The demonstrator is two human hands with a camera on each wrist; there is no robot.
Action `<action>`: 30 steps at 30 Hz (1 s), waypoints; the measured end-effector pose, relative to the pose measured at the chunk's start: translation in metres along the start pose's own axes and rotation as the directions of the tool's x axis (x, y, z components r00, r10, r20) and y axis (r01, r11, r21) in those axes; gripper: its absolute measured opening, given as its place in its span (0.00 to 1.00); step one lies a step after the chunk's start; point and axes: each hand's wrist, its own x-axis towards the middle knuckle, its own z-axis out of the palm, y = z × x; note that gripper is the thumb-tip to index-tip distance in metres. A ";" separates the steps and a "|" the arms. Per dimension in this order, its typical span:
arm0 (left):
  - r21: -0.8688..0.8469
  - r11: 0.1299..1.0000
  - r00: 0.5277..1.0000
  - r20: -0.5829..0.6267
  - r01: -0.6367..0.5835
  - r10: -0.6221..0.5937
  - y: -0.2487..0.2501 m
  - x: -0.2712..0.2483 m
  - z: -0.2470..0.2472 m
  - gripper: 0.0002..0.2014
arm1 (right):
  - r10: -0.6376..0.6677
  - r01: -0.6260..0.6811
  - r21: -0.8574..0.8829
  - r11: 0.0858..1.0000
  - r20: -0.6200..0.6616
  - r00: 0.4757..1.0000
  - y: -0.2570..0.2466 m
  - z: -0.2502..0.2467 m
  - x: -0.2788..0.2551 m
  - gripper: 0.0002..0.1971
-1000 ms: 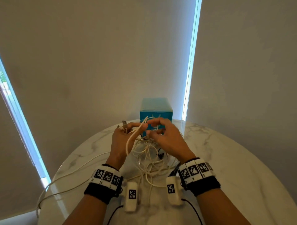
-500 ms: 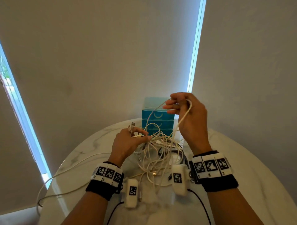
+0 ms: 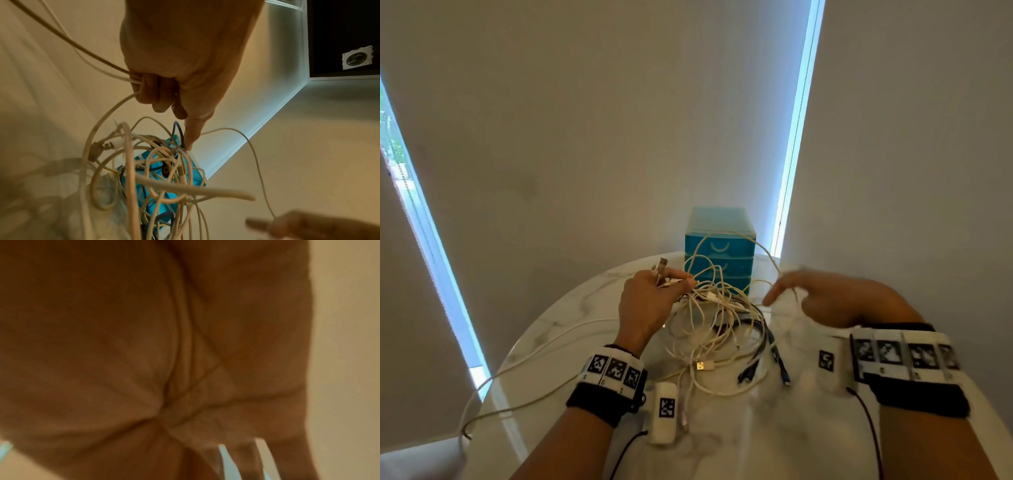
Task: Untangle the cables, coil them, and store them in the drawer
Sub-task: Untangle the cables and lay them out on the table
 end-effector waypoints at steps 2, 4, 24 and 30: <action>0.020 1.000 1.000 -0.017 0.001 -0.001 0.000 0.000 0.001 0.03 | -0.099 0.152 0.229 0.962 -0.230 0.968 -0.008 -0.018 -0.021 0.39; 0.035 0.999 1.000 -0.024 0.003 -0.002 0.001 -0.001 0.002 0.03 | -0.124 0.349 0.389 0.853 -0.497 0.859 -0.023 -0.032 -0.040 0.37; -0.070 0.988 0.988 0.062 -0.139 0.143 0.022 -0.004 0.000 0.13 | 0.093 0.194 0.321 0.927 -0.698 0.710 -0.062 0.045 0.060 0.15; -0.113 0.992 0.996 0.058 -0.063 0.070 0.021 -0.005 -0.001 0.11 | 0.220 0.248 0.470 0.847 -0.735 0.641 -0.059 0.035 0.056 0.16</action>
